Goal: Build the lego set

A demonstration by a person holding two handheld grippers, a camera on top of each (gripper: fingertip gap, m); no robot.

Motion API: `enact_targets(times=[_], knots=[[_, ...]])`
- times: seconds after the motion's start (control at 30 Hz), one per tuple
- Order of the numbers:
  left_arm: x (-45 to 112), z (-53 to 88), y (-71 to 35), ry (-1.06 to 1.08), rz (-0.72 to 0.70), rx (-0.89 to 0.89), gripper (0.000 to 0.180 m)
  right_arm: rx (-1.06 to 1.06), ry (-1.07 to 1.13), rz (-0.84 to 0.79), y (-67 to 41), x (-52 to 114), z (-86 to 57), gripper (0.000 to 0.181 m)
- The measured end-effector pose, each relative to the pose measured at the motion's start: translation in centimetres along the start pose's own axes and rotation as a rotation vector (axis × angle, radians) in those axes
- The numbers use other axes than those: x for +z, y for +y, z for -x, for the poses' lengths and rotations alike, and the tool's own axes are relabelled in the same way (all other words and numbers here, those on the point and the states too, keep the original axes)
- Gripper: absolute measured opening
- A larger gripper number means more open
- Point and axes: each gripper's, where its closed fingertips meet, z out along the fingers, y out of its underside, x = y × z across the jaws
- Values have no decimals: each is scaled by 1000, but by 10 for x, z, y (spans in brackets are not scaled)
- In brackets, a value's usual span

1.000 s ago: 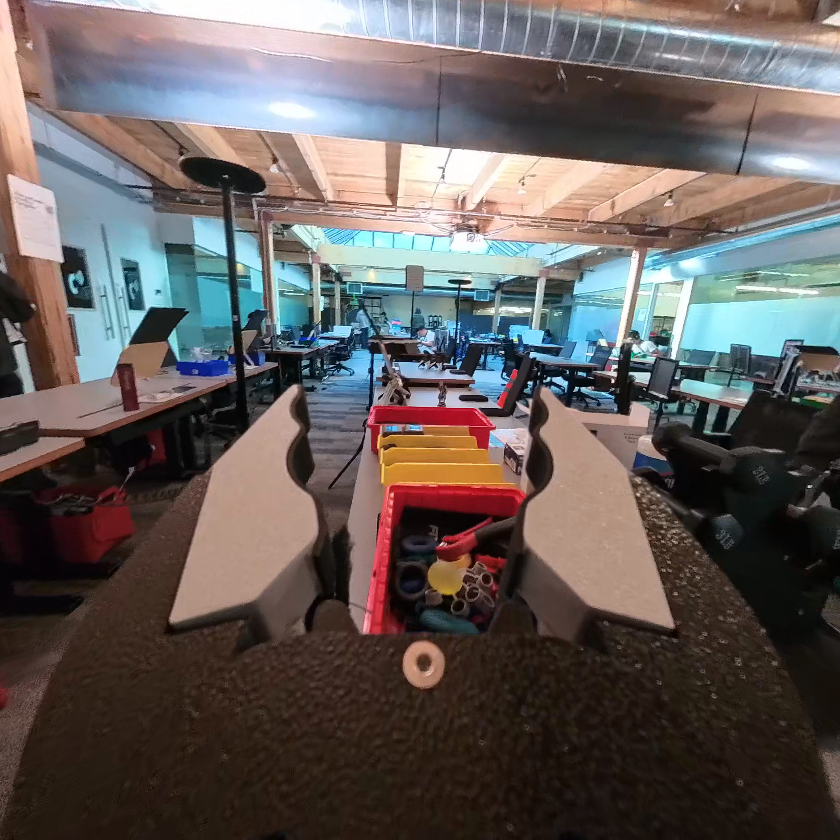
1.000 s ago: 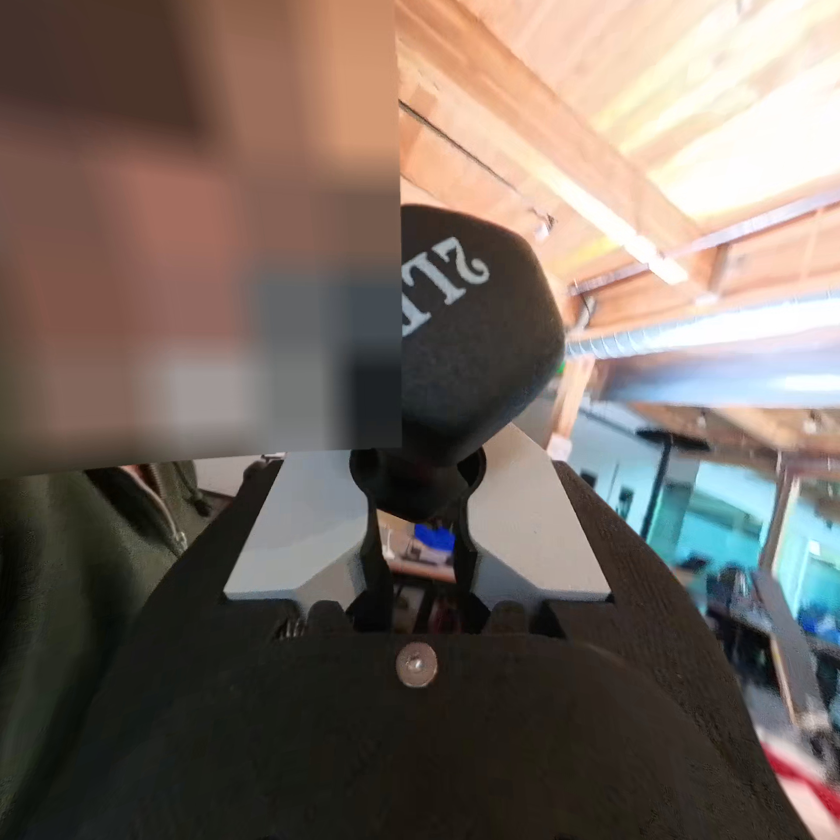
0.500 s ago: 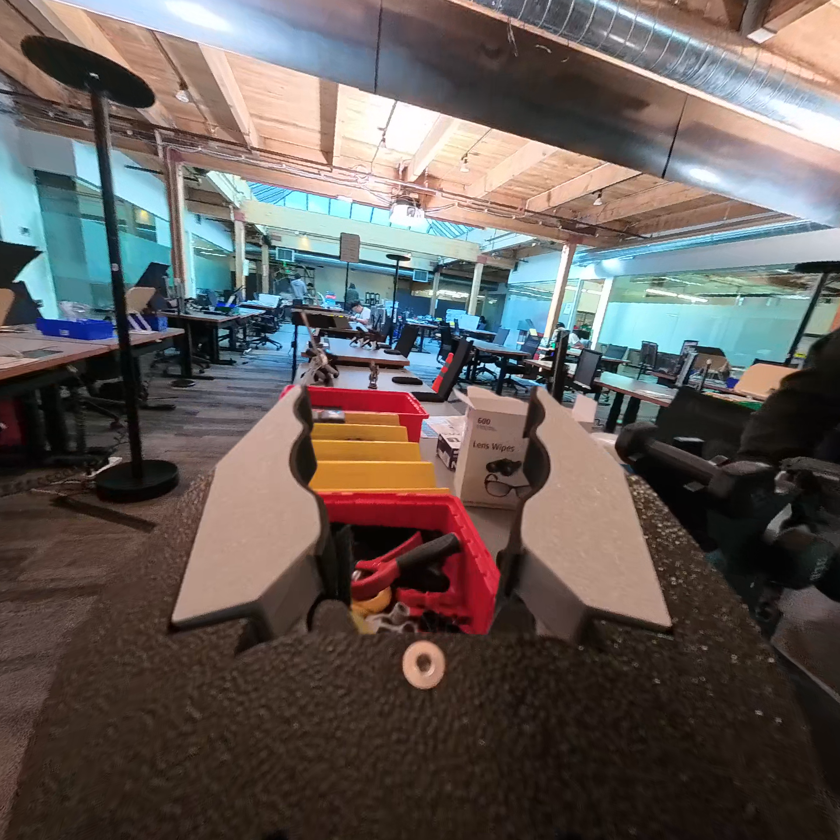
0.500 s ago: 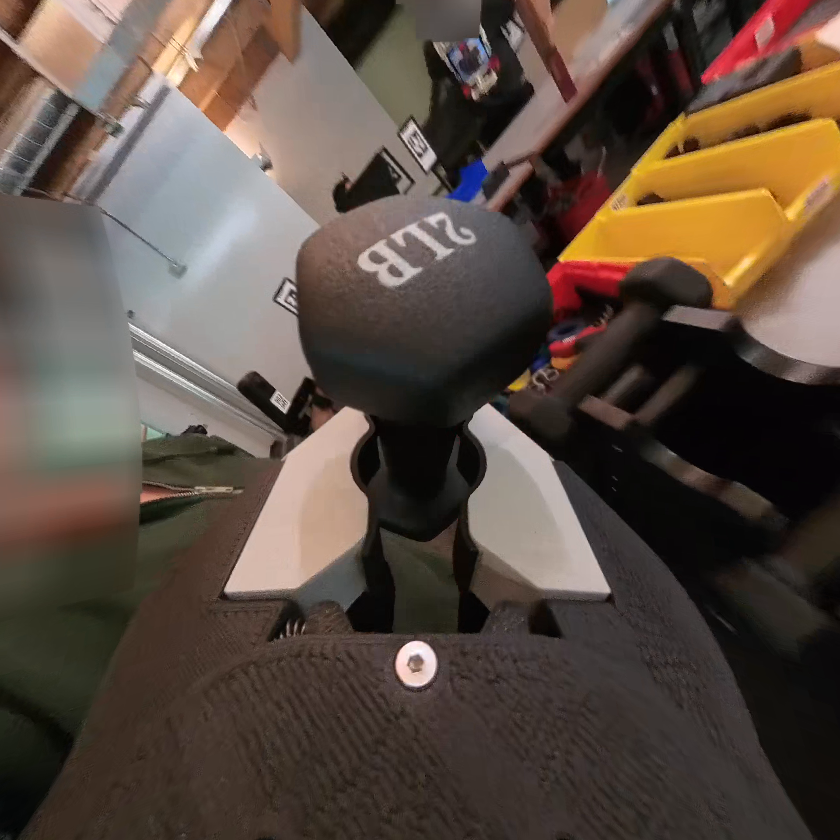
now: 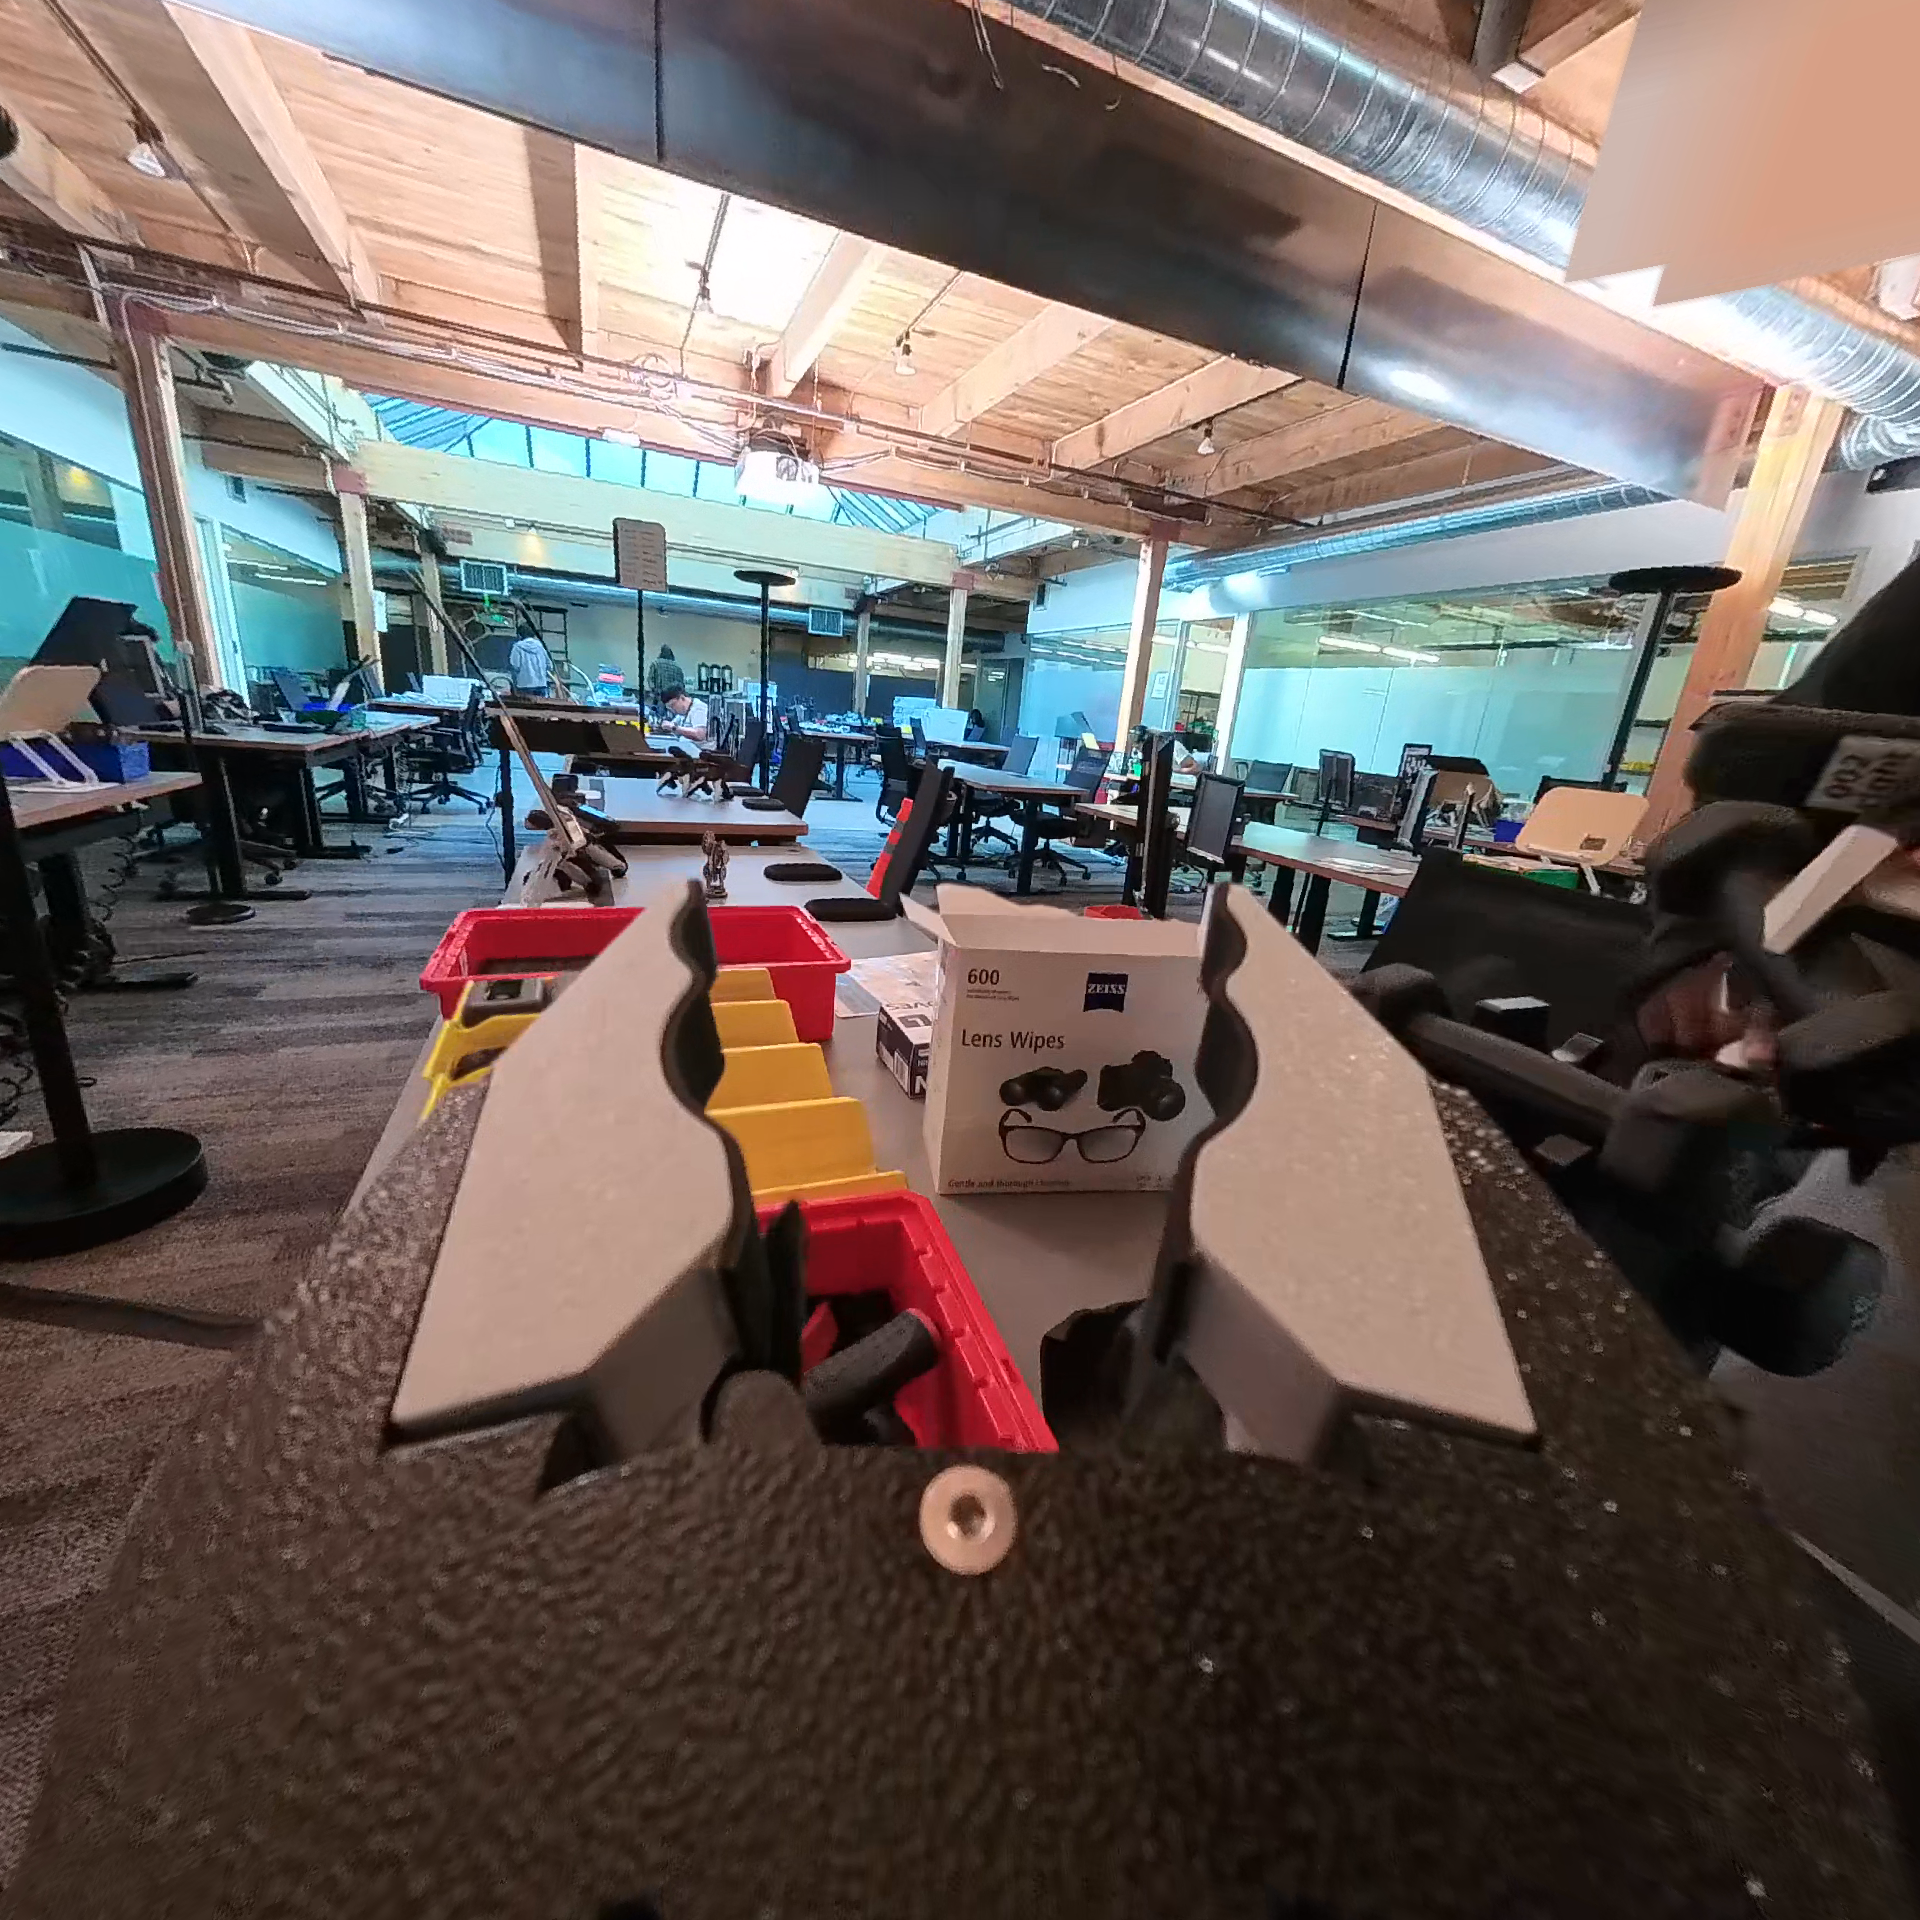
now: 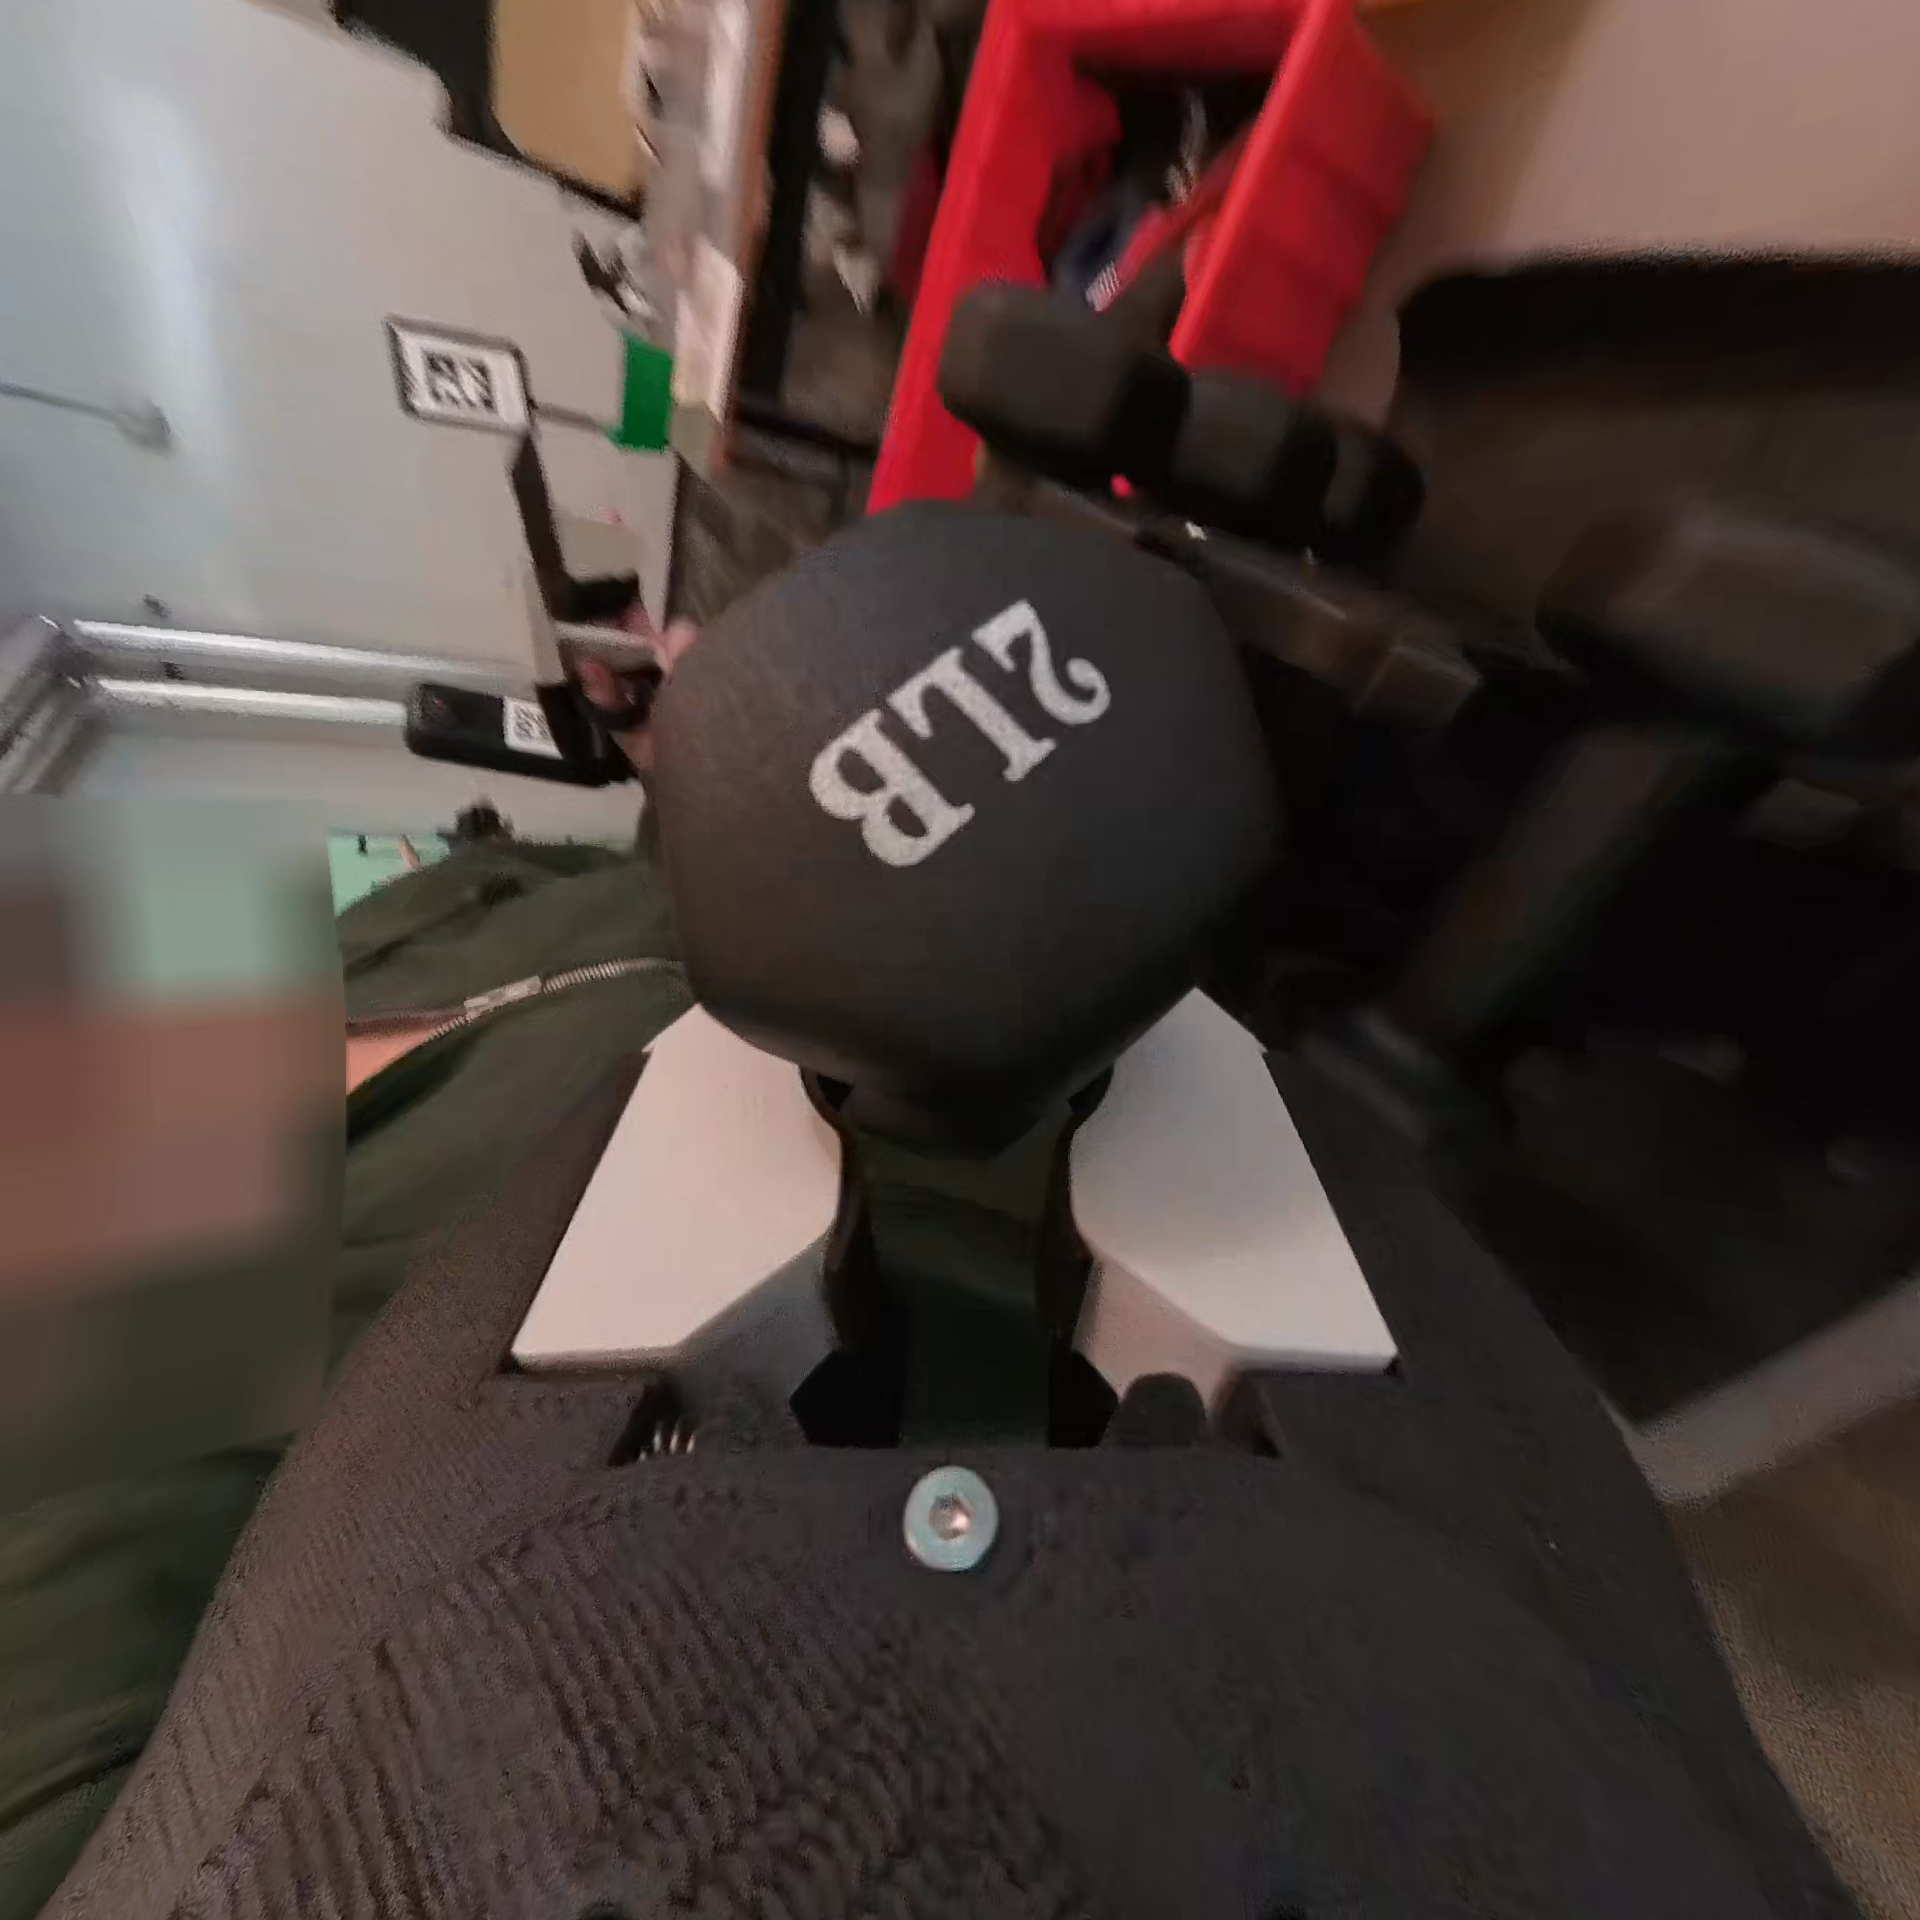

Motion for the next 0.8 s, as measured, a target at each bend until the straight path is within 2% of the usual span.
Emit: enact_targets(times=[0.17, 0.27, 0.43, 0.6, 0.7, 0.8], knots=[[-2, 9, 11, -26, 11, -34, 92, 94, 145, 298, 8, 19, -25, 30], [-5, 13, 12, -32, 14, -38, 93, 140, 207, 382, 4, 30, -40, 30], [-22, 20, 15, -55, 17, -49, 93, 254, 215, 413, -1, 43, -51, 30], [-37, 29, 23, -83, 41, -70, 95, 258, 324, 369, -2, 47, -54, 32], [-42, 34, 14, -85, 17, -67, 94, 209, 387, 318, -13, 44, -48, 49], [-45, 34, 5, -68, -3, -43, 94, 137, 516, 321, -12, 31, -48, 55]])
